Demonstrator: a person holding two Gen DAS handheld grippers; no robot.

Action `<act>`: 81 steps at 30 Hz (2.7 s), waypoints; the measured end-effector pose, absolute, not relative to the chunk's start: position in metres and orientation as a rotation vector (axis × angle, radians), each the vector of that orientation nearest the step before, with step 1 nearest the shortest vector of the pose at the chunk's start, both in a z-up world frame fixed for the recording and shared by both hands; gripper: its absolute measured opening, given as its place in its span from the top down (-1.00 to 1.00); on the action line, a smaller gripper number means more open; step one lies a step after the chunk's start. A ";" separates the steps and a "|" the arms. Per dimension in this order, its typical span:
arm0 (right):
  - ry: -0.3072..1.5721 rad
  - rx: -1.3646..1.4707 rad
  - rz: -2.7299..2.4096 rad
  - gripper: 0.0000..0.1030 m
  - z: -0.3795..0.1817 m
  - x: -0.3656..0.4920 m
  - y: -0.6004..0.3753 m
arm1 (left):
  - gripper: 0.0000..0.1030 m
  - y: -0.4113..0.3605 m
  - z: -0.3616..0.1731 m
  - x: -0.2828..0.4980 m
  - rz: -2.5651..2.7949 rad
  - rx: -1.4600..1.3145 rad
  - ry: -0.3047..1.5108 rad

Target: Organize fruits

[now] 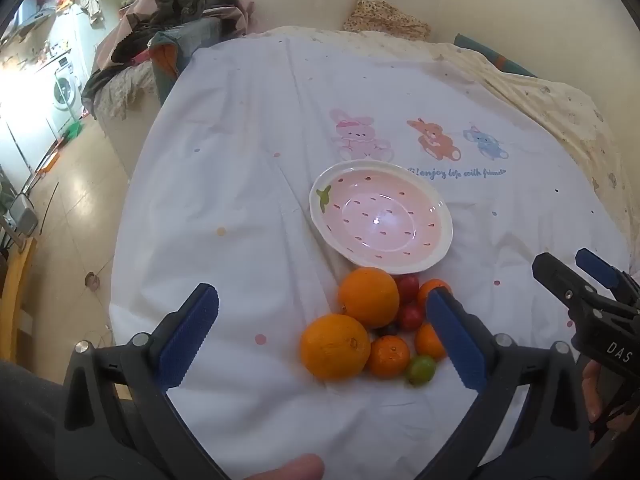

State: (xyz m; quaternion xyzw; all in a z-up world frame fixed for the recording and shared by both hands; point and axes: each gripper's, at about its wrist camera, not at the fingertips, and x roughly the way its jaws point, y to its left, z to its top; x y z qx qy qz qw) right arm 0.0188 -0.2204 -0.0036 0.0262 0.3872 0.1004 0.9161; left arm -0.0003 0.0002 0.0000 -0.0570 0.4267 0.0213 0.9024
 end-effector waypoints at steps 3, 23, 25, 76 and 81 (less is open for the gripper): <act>0.806 0.056 0.209 -1.00 -0.004 0.018 -0.221 | -0.99 0.001 0.001 -0.002 0.048 -0.120 0.881; 0.788 0.047 0.195 -1.00 -0.002 0.017 -0.222 | -0.99 0.004 0.000 0.001 0.056 -0.128 0.898; 0.788 0.046 0.194 -1.00 -0.002 0.017 -0.221 | -0.99 0.004 0.000 0.000 0.058 -0.126 0.896; 0.794 0.046 0.191 -1.00 -0.001 0.017 -0.222 | -0.99 0.002 0.002 0.000 0.052 -0.127 0.899; 0.795 0.046 0.190 -1.00 -0.001 0.017 -0.223 | -0.99 0.002 0.001 0.001 0.050 -0.130 0.900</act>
